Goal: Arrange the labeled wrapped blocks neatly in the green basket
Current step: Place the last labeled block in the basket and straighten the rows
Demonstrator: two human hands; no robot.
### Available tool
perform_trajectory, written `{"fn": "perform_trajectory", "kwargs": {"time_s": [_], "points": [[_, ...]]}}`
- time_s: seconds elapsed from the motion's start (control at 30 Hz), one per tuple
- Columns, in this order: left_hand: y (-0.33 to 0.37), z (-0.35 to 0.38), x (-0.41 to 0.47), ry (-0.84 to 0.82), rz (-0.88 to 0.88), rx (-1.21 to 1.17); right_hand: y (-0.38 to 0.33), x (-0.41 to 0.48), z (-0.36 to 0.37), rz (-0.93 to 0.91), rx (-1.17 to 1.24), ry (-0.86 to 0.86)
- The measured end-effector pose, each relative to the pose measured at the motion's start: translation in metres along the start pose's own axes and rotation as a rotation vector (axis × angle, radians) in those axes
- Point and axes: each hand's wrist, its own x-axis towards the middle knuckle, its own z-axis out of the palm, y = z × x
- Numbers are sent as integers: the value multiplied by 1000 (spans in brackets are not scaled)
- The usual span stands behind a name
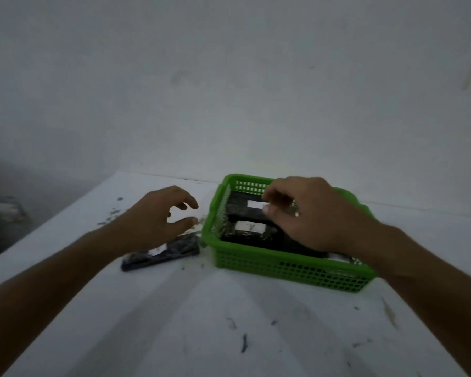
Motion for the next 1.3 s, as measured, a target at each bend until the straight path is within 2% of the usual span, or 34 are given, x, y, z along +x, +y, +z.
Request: {"fn": "perform_trajectory", "kwargs": {"time_s": [0.17,0.3,0.43,0.63,0.77,0.87,1.1,1.3], "points": [[-53,9,-38,-84,-181,79,-38,26,58,-96,-13,-150],[-84,25,-56,-208,-253,195,-51,42,89,-96,13,-217],[-95,26,-68,-193,-283,265,-57,55,110,-97,33,-252],[-77,-12,-75,6,-186,156,-58,62,120,-114,52,-259],[-52,-40,-69,98,-109,107,-60,67,107,-200,29,-156],[-29,-50,-57,102,-35,50,-59,65,84,-236,-74,-68],[16,-24,-11,107,115,-31,-24,39,29,-172,-139,-56],[27,16,14,-33,195,-96,11,9,17,-58,-281,-152]]}}
